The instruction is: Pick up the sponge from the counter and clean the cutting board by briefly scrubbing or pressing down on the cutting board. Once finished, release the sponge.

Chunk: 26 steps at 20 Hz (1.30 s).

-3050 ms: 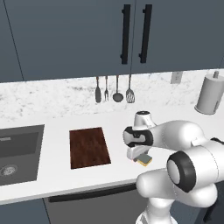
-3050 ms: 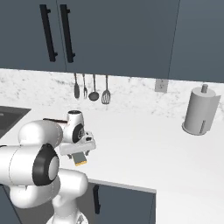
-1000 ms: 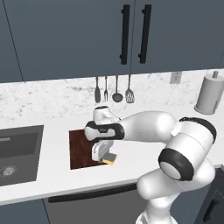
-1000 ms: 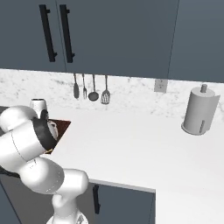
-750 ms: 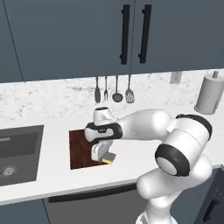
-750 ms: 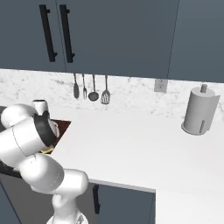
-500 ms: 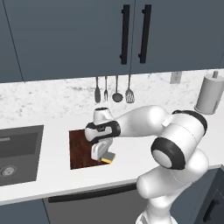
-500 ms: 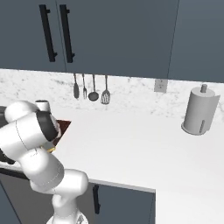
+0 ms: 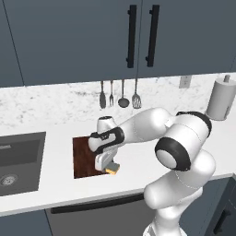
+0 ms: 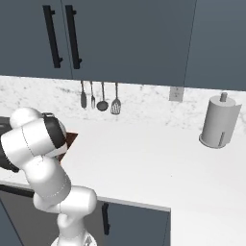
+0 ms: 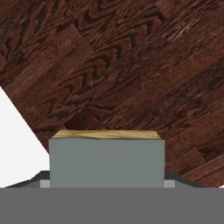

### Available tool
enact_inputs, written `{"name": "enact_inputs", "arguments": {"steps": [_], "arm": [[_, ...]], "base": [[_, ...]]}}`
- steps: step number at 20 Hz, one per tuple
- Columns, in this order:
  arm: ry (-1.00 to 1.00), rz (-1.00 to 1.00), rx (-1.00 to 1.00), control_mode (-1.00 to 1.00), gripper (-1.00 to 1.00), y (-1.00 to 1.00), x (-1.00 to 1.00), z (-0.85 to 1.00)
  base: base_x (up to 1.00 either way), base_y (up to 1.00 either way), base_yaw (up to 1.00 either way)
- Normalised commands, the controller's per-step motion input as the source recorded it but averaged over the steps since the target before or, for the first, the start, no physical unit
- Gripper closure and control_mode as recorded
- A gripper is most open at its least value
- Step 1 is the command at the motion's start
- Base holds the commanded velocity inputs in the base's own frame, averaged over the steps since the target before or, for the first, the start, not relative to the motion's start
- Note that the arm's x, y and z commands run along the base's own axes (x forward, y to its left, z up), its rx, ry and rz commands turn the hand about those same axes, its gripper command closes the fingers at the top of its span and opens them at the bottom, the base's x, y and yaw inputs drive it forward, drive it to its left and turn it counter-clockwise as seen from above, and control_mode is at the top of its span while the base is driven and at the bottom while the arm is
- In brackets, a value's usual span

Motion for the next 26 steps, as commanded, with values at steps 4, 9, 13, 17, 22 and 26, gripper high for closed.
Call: {"name": "enact_inputs", "arguments": {"steps": [4, 9, 13, 17, 22, 26], "arm": [[0.00, 0.00, 0.00, -1.00, 1.00, 0.01, 0.10, -0.12], [0.00, -0.07, 0.00, -1.00, 1.00, 0.04, 0.34, -0.11], [0.00, -0.08, 0.00, -1.00, 1.00, 0.01, 0.44, -0.09], [0.00, -0.03, 0.01, -1.00, 1.00, 0.00, 0.45, -0.01], [0.02, 0.00, 0.02, -1.00, 1.00, 0.00, 0.47, 0.00], [0.03, -0.01, 0.00, -1.00, 1.00, 0.00, 0.51, 0.00]], "base": [[0.00, 0.00, 0.00], [0.00, 0.00, 0.00], [0.00, 0.00, 0.00], [0.00, 0.00, 0.00], [0.00, 0.00, 0.00], [0.00, 0.00, 0.00]]}}
